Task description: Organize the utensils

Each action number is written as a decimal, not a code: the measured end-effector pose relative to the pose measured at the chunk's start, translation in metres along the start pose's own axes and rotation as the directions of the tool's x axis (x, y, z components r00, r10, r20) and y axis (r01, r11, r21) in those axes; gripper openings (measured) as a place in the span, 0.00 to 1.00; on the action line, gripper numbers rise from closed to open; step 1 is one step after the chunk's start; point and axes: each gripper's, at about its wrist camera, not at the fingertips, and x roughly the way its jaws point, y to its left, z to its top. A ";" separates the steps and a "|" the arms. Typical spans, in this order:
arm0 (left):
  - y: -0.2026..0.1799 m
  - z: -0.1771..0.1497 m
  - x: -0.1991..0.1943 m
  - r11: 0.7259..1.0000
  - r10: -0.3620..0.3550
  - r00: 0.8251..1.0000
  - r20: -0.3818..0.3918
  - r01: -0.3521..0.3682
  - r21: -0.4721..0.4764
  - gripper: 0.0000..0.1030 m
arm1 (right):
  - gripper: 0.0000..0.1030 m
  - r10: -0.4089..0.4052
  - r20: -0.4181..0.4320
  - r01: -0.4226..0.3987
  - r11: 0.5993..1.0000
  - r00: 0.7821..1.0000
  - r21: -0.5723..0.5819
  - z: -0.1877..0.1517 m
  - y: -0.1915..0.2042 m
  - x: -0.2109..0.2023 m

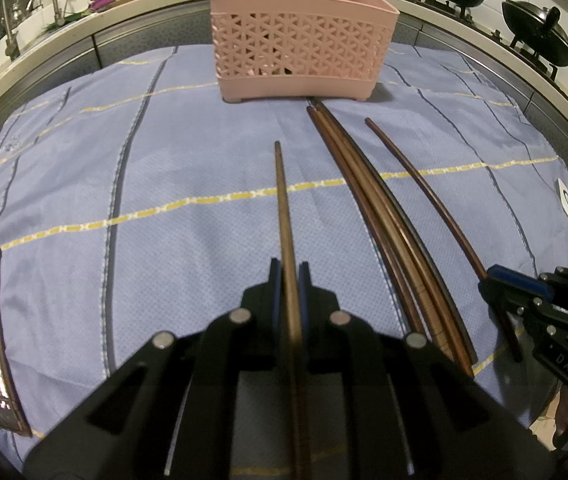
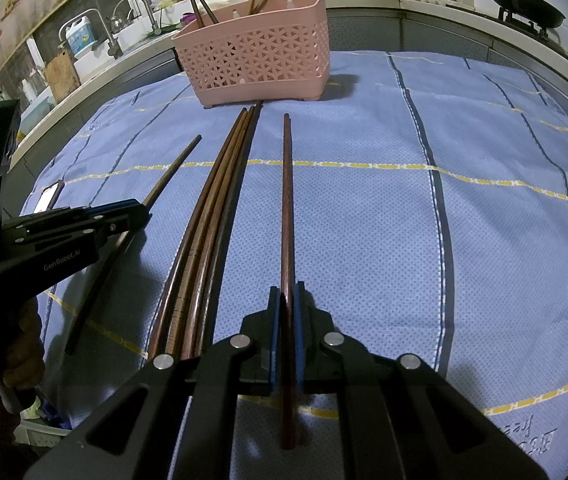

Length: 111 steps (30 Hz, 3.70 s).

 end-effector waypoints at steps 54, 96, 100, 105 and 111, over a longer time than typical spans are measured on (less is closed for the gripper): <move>0.007 0.058 0.032 0.996 -0.085 0.990 -0.111 0.089 0.031 0.14 | 0.07 0.142 -0.170 -0.145 0.989 0.975 -0.006 0.113 -0.009 0.066; 0.021 0.128 -0.159 0.986 -0.168 0.909 0.381 0.164 0.042 0.04 | 0.05 0.226 0.409 -0.173 0.971 0.884 -0.164 0.150 0.018 -0.119; 0.026 0.153 -0.183 0.986 -0.160 0.880 0.447 0.162 0.034 0.04 | 0.05 0.235 0.460 -0.172 0.969 0.856 -0.174 0.185 0.022 -0.143; 0.034 0.212 -0.194 0.991 -0.116 0.856 0.504 0.137 -0.005 0.04 | 0.05 0.227 0.508 -0.172 0.973 0.831 -0.153 0.254 0.029 -0.149; 0.044 0.261 -0.179 0.994 -0.076 0.865 0.496 0.106 -0.033 0.04 | 0.05 0.193 0.539 -0.145 0.981 0.820 -0.131 0.314 0.038 -0.130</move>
